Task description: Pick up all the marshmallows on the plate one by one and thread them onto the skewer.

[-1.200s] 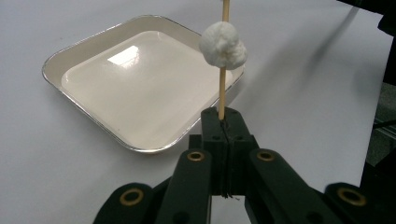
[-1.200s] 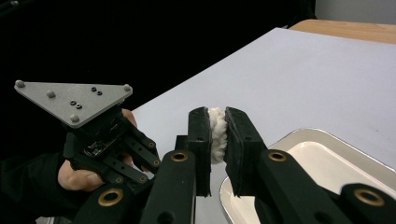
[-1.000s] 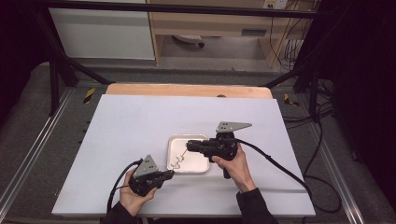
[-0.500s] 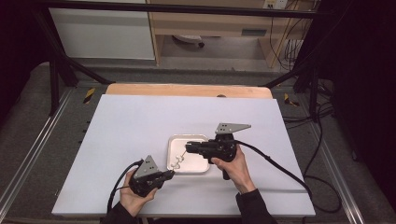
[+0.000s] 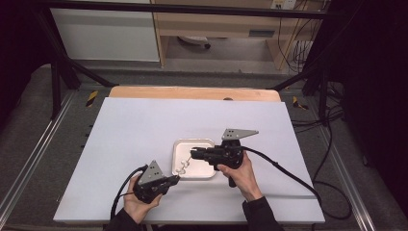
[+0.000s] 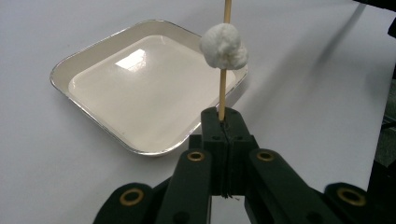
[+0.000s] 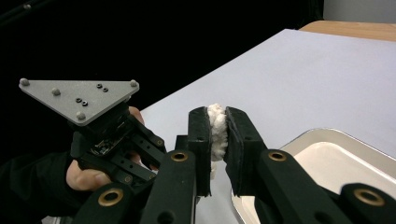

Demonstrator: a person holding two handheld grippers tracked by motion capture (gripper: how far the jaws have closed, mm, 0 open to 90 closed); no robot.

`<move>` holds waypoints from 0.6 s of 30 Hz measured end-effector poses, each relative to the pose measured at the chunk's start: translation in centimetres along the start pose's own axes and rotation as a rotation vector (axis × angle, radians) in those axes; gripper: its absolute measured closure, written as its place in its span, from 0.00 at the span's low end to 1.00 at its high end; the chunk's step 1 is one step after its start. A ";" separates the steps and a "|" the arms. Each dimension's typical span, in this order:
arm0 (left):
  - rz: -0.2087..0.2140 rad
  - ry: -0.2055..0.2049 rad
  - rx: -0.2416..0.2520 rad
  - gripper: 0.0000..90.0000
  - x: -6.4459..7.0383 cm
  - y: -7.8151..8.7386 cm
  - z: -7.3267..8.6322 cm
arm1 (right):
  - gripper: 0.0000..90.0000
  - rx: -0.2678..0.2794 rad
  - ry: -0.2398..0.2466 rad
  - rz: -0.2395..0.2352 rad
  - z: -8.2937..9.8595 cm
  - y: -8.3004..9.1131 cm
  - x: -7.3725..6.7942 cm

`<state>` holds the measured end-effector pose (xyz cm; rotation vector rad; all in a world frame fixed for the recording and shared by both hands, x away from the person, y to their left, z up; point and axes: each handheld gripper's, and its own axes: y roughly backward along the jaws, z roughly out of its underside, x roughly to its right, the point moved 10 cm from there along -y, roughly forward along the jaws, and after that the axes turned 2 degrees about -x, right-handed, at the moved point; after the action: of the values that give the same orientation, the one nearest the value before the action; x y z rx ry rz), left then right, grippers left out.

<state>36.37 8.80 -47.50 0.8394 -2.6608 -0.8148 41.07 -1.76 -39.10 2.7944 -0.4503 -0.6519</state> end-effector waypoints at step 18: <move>0.005 -0.007 -0.011 0.99 0.2 -0.2 0.1 | 0.90 -0.002 -0.004 -0.004 0.6 -0.3 0.1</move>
<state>36.30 8.59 -47.73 0.8283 -2.6607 -0.8317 40.93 -1.61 -39.70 2.7933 -0.4446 -0.6581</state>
